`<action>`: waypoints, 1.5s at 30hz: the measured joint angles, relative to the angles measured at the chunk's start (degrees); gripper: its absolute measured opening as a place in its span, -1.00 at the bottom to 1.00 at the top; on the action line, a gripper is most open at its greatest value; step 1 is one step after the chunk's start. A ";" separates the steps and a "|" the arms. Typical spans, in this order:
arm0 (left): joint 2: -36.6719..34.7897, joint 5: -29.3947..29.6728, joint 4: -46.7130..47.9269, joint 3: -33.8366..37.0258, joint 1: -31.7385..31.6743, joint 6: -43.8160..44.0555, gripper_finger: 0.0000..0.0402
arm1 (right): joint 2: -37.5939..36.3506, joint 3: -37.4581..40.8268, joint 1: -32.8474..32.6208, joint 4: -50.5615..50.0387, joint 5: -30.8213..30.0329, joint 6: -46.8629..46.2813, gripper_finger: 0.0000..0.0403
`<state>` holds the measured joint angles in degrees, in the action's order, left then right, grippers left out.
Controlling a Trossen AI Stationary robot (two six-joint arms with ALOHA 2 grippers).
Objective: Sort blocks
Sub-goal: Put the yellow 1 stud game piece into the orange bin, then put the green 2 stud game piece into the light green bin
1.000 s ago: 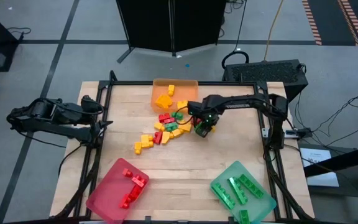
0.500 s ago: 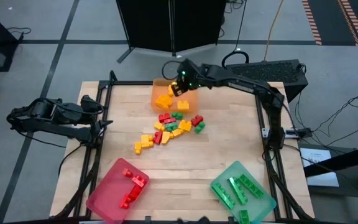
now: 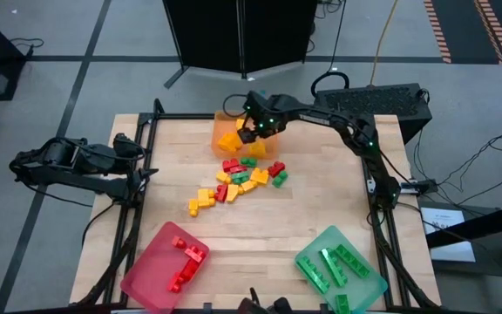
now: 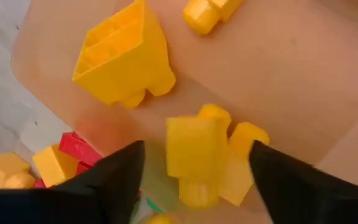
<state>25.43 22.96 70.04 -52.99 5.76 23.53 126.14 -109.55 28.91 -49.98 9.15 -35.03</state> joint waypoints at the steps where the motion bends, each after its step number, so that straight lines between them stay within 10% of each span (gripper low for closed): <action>1: -0.01 0.00 0.00 0.00 -0.02 0.08 0.72 | -0.29 -0.29 0.01 -0.25 -0.04 -0.29 0.49; 7: -0.02 -0.04 0.09 0.00 0.00 0.06 0.72 | -3.94 -7.37 -1.03 -8.15 -0.77 1.15 0.58; 17: -0.02 -0.59 3.58 0.02 0.00 0.92 0.72 | -8.19 -9.06 -15.11 -29.78 -21.68 7.64 0.49; 45: -0.02 -0.81 3.58 0.02 0.00 1.48 0.72 | -8.08 24.38 -15.23 -10.85 -10.39 -18.79 0.49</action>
<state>25.41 22.15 73.63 -52.97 5.76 25.02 118.06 -85.17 13.69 -60.83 -1.24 -53.81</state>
